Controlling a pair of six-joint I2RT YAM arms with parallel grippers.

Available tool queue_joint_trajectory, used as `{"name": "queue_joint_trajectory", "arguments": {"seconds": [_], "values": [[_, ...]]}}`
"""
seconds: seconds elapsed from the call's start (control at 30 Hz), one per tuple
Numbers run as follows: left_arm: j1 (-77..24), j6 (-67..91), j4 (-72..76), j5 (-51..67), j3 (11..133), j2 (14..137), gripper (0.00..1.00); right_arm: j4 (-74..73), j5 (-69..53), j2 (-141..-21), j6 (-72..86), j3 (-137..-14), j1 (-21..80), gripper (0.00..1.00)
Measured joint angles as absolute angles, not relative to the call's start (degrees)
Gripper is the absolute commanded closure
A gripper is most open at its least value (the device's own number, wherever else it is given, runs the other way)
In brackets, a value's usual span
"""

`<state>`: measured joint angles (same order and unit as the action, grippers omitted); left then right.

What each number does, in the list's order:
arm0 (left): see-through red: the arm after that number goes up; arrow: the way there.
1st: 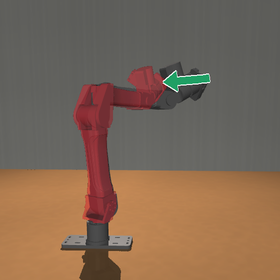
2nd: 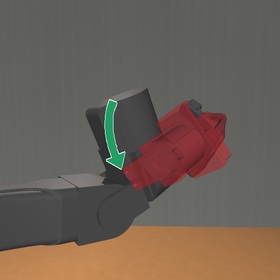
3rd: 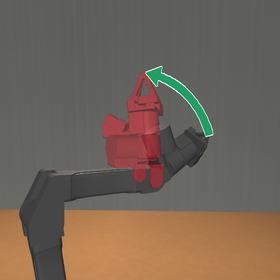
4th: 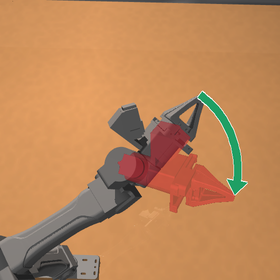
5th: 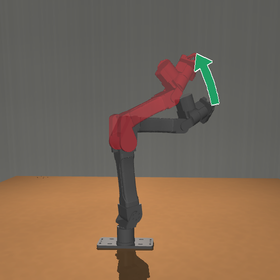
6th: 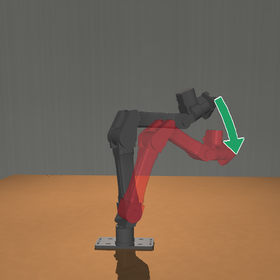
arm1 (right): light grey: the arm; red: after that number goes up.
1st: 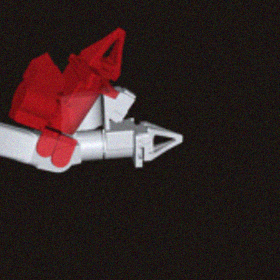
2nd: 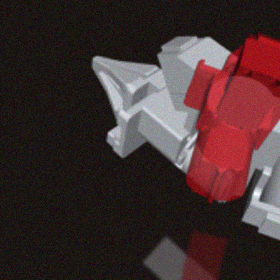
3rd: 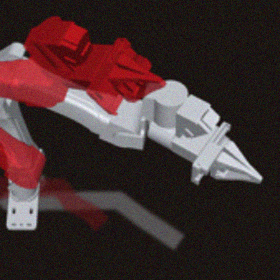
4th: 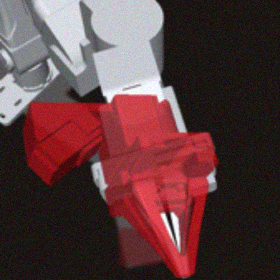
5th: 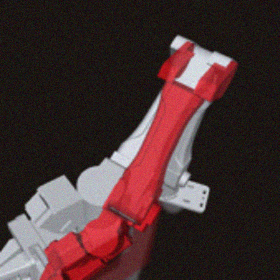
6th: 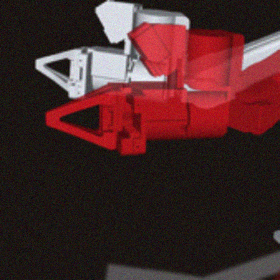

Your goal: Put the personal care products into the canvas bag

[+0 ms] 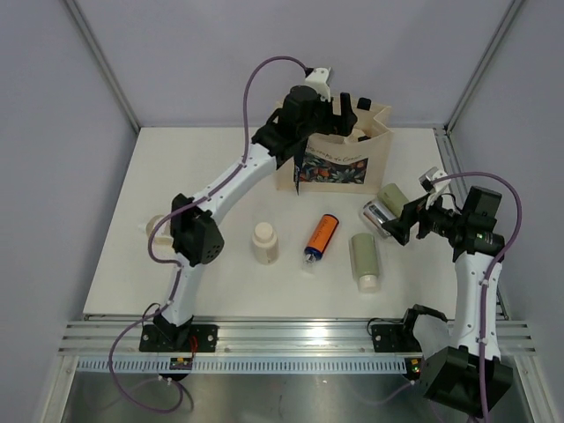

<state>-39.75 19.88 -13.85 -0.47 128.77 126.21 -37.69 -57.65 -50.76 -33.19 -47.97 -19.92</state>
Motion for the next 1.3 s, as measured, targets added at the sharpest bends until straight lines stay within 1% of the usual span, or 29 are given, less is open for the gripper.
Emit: {"name": "queue_joint_trajectory", "arguments": {"seconds": [0.1, 0.2, 0.3, 0.37, 0.5, 0.67, 0.8, 1.07, 1.23, 1.27, 1.3], "values": [[-39.59, 18.44, -13.91, -0.45, 124.44, 117.95, 0.01, -41.80, -54.65, -54.02, -34.81, -52.80, -19.92, 0.01], [-39.31, 16.27, -14.46, -0.38, 117.32, 106.83, 0.01, -45.95, -51.09, -57.93, -37.26, -57.56, -19.88, 0.01], [-39.09, 13.76, -14.70, -0.21, 109.19, 95.72, 0.01, -48.82, -44.95, -62.46, -38.98, -60.25, -17.96, 0.00], [-39.00, 11.94, -15.97, -0.16, 101.06, 86.52, 0.01, -49.74, -39.33, -65.43, -39.31, -60.49, -15.31, 0.01], [-38.94, 8.75, -15.00, -1.83, 79.68, 66.04, 0.01, -50.06, -30.63, -70.06, -39.40, -60.31, -8.21, 0.01], [-38.52, 6.26, -18.41, -6.96, 58.70, 47.55, 0.01, -48.12, -22.70, -75.61, -39.29, -60.01, -4.05, 0.02], [-38.35, 5.34, -22.24, -10.79, 49.12, 40.91, 0.01, -45.87, -18.55, -82.21, -39.18, -60.45, -2.68, 0.06], [-38.35, 4.45, -25.74, -16.43, 39.46, 35.57, 0.01, -42.41, -12.71, -90.67, -36.88, -62.33, 3.22, 0.09], [-38.35, 4.49, -26.48, -19.09, 37.78, 32.27, 0.01, -40.51, -9.56, -94.87, -34.02, -63.68, 4.45, 0.06], [-38.35, 4.49, -26.35, -19.70, 37.78, 31.79, 0.01, -40.18, -8.84, -95.50, -33.80, -63.68, 4.60, 0.02], [-38.35, 4.49, -26.30, -20.18, 37.78, 31.27, 0.01, -39.88, -8.19, -96.36, -33.32, -63.68, 4.64, 0.00]]}}
